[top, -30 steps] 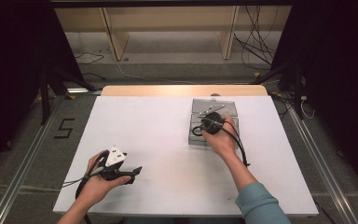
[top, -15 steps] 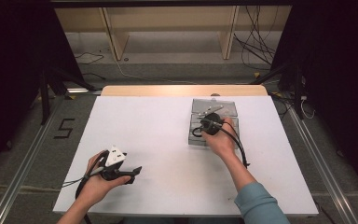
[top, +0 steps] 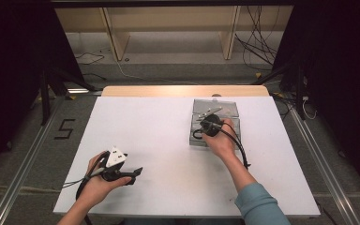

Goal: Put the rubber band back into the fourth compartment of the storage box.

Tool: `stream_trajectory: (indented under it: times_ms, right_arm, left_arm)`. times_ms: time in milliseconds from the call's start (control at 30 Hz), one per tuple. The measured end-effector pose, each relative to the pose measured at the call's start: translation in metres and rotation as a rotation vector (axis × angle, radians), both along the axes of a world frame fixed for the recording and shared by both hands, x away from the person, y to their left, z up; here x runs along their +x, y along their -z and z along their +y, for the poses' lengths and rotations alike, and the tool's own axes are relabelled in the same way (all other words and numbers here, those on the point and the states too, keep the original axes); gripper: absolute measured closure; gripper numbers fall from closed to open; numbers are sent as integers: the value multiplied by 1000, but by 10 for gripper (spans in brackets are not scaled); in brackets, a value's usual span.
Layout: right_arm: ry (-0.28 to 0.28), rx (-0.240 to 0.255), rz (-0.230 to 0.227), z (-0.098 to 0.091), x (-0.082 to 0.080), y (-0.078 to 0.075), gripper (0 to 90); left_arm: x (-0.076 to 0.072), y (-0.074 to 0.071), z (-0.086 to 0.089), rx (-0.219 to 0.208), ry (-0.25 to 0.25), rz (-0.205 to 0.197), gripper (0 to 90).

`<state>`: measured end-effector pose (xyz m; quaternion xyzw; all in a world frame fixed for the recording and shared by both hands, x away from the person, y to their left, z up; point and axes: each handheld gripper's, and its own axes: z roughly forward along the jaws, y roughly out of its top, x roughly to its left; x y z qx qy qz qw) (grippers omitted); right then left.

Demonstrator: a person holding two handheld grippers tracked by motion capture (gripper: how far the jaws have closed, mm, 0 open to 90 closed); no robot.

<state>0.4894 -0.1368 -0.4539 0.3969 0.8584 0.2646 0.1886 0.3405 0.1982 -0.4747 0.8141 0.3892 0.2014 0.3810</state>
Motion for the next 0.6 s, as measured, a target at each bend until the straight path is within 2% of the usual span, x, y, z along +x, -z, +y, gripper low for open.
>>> stream_trajectory:
  times_ms: [600]
  right_arm:
    - [-4, -17, 20, 3, 2, 5, 871]
  left_arm:
    - [0, 0, 0, 0, 0, -1, 226]
